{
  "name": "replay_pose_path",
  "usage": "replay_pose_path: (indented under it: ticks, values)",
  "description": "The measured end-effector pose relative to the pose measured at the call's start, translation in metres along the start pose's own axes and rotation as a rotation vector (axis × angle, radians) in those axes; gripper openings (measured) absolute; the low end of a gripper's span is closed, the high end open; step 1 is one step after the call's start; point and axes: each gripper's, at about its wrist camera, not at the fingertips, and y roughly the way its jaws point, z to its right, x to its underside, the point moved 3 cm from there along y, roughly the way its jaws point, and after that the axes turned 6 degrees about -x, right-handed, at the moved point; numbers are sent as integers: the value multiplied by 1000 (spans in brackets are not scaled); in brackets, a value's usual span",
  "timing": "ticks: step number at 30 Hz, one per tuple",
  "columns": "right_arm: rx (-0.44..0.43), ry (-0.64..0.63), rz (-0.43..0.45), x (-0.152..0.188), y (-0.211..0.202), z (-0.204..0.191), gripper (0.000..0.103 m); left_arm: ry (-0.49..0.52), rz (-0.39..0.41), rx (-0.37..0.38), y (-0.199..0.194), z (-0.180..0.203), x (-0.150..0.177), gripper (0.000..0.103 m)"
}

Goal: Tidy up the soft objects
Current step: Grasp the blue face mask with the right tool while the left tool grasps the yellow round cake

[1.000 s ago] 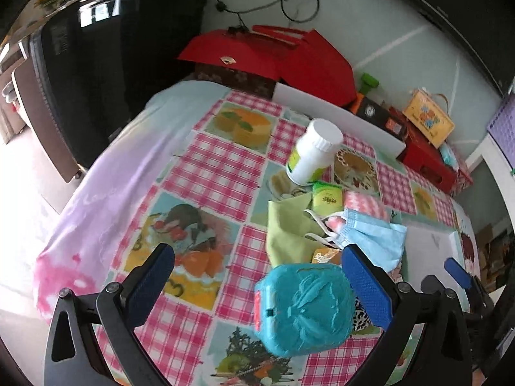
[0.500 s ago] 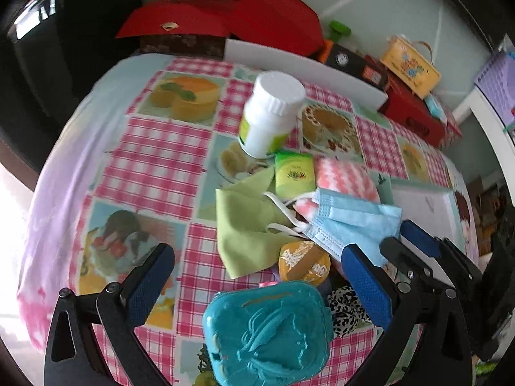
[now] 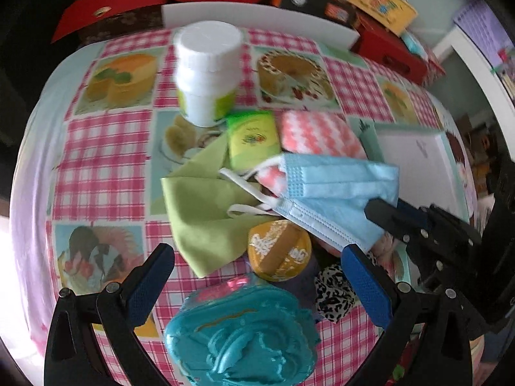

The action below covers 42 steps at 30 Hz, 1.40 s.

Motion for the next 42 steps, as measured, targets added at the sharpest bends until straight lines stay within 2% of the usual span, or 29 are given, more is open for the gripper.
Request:
replay_pose_path:
  ticks: [9,10,11,12,16,19,25,30,42]
  values:
    - [41,23,15,0,-12,16,11,140,-103,-26,25,35,-12,102]
    - [41,26,15,0,-13,18,11,147,-110,-30,28,38,-13,96]
    - [41,29,15,0,-13,19,11,153,-119,-32,32,41,-15,87]
    - [42,31,15,0,-14,20,11,152,-132,-33,35,43,-17,83]
    - [43,42,18,2,-16,24,11,144,-163,-38,48,49,-20,81]
    - [43,48,21,2,-18,26,11,131,-180,-37,59,53,-23,76]
    - [40,53,27,2,-19,26,11,108,-200,-43,73,52,-22,50]
    - [37,57,25,2,-19,27,11,92,-188,-40,76,50,-22,49]
    - [13,64,36,2,-23,26,11,26,-115,-33,42,26,-13,46]
